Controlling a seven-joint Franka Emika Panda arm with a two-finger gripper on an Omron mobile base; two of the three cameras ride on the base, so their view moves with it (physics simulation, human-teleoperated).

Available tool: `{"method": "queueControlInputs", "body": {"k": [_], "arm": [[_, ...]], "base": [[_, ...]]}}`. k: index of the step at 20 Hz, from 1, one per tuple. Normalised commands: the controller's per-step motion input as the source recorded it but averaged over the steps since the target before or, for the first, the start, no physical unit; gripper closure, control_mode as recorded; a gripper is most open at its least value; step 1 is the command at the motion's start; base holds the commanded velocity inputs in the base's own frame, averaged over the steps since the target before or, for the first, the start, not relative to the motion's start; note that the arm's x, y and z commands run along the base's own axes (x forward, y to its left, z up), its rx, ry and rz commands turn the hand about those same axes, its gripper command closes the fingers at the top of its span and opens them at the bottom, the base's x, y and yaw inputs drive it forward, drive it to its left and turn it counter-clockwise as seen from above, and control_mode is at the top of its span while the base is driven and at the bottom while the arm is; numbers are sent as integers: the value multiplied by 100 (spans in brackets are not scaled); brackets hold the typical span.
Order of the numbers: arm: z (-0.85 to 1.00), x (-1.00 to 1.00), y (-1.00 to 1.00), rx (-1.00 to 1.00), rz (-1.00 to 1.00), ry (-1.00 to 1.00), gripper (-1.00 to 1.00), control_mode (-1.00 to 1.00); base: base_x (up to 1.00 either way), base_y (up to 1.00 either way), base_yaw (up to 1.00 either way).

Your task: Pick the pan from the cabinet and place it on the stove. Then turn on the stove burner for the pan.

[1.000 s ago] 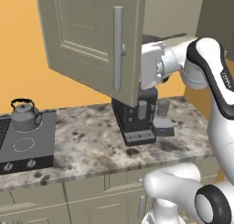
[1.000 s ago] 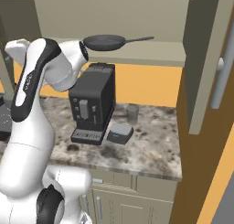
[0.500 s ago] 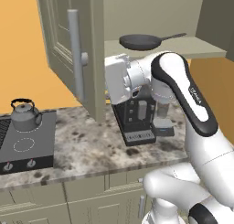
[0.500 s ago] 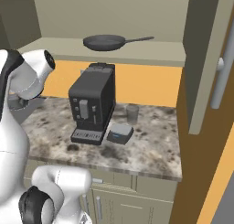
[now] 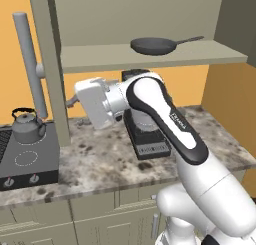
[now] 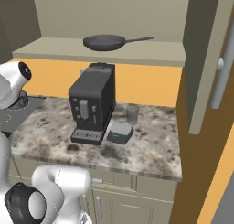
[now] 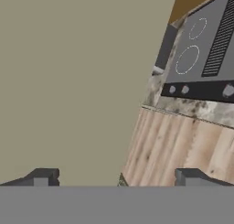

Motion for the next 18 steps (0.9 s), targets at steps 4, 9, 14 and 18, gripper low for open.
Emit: {"method": "queueControlInputs", "body": {"k": [4, 9, 14, 18], "arm": [[-5, 0, 8, -5, 0, 5, -100, -100], [5, 0, -45, 0, -8, -6, -100, -100], [29, 0, -63, 0, -31, -5, -100, -100], [33, 13, -48, 0, -43, 0, -100, -100]], "base": [[0, 0, 0], [0, 0, 0], [0, 0, 0], [0, 0, 0]]}}
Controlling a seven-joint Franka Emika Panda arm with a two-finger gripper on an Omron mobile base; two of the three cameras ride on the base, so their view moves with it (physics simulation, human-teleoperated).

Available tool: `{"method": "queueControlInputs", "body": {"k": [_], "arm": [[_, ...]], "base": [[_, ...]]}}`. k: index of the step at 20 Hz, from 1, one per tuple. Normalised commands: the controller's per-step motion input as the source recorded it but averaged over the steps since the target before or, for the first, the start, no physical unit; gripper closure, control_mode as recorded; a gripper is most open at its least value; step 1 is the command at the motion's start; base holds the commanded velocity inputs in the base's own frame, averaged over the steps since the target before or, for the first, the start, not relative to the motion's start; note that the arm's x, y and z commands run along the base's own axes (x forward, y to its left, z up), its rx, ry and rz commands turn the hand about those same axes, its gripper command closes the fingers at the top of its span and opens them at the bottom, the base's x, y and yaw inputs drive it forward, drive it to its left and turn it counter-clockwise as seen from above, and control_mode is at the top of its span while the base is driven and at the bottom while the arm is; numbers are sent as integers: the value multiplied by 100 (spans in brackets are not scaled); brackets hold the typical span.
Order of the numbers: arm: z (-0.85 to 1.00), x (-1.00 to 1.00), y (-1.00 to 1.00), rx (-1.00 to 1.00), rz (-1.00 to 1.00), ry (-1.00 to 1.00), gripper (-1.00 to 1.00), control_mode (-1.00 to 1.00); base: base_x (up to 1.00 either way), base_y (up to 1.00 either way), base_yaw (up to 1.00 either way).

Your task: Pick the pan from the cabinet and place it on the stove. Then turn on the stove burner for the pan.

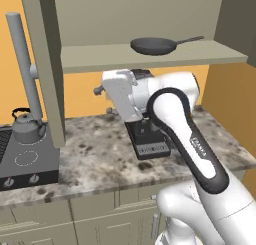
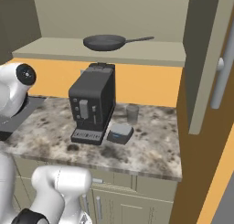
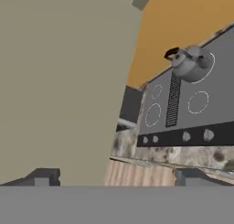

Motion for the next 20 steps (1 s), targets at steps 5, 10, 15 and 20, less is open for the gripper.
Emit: {"method": "queueControlInputs", "body": {"k": [5, 10, 15, 20], "arm": [[31, 31, -49, 0, -45, 0, -100, -100], [24, 38, -72, -3, -27, 0, -100, -100], [17, 40, -74, -4, -16, 0, -100, -100], [18, 32, -78, -2, -5, 0, -100, -100]], "base": [[0, 0, 0], [0, 0, 0], [0, 0, 0], [0, 0, 0]]}}
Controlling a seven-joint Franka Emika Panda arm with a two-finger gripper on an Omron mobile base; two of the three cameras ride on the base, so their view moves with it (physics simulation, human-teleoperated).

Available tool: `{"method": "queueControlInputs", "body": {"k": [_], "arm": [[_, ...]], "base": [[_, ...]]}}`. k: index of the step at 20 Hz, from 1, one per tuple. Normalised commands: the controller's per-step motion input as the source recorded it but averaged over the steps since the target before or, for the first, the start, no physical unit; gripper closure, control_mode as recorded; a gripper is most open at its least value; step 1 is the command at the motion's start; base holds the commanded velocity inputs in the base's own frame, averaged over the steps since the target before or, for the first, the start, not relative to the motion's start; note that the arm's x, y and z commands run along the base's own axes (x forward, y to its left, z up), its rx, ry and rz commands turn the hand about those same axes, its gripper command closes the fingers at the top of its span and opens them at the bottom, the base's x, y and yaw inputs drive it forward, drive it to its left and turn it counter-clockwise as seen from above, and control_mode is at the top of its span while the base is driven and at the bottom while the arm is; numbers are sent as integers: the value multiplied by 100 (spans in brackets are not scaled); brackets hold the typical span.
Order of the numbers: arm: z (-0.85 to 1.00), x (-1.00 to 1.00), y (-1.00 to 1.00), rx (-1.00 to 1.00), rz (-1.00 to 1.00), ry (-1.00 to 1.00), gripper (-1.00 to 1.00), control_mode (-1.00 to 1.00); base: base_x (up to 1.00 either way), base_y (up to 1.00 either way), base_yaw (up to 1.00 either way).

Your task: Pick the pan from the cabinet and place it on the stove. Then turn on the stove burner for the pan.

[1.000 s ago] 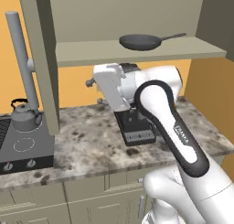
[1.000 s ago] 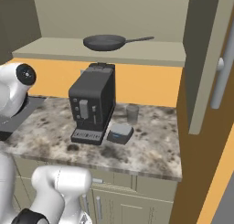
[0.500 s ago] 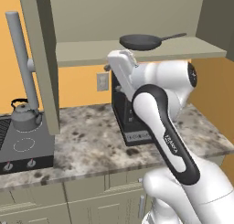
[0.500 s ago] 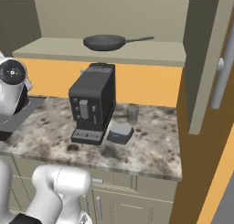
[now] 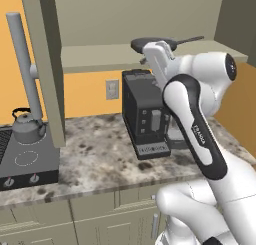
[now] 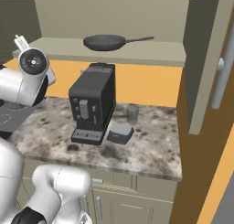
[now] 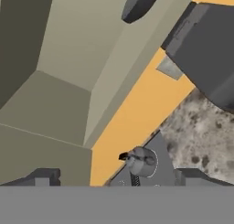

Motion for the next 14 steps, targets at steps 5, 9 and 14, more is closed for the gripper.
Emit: {"method": "queueControlInputs", "body": {"k": [5, 9, 14], "arm": [[20, 36, -80, -3, -3, 0, -100, -100], [19, 32, -82, -2, -3, 0, -100, -100], [10, 33, -78, -1, -7, 0, -100, -100]], "base": [[0, 0, 0], [0, 0, 0], [0, 0, 0]]}}
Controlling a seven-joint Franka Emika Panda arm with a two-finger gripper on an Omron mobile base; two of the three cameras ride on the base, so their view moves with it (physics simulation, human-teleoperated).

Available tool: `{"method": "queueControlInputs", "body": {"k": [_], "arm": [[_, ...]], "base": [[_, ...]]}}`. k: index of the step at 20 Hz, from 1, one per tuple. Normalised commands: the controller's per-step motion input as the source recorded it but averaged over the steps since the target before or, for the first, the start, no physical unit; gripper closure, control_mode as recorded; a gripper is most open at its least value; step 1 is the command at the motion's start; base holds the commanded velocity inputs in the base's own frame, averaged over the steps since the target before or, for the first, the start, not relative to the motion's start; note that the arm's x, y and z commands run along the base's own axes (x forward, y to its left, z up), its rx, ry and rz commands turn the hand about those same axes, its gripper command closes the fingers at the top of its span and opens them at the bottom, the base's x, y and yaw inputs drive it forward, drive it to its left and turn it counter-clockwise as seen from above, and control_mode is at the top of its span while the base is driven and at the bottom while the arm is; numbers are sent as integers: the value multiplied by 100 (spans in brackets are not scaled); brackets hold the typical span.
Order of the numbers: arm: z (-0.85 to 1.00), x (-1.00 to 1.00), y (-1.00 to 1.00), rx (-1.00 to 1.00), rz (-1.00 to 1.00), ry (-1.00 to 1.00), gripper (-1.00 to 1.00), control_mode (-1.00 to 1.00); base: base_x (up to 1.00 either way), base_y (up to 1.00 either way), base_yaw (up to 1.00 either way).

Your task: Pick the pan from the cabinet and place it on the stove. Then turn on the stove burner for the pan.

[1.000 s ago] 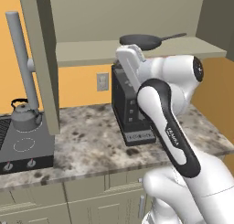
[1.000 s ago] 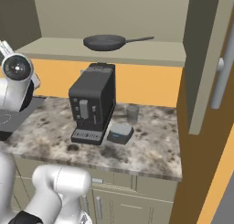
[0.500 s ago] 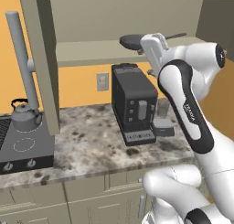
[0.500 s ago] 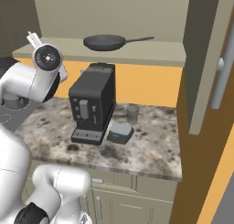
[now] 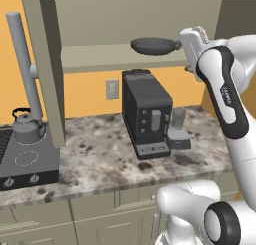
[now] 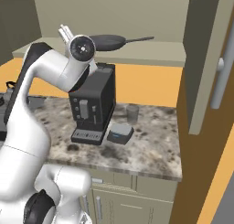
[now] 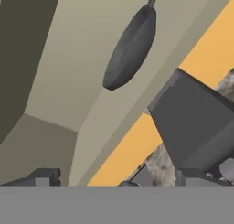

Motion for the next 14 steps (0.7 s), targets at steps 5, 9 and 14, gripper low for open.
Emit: {"method": "queueControlInputs", "body": {"k": [5, 9, 14], "arm": [[1, 30, -78, 0, -11, 0, -100, -100], [0, 36, -70, 0, -11, 0, -100, -100], [0, 42, -65, 0, -9, 0, -100, -100]], "base": [[0, 0, 0], [0, 0, 0], [0, 0, 0]]}}
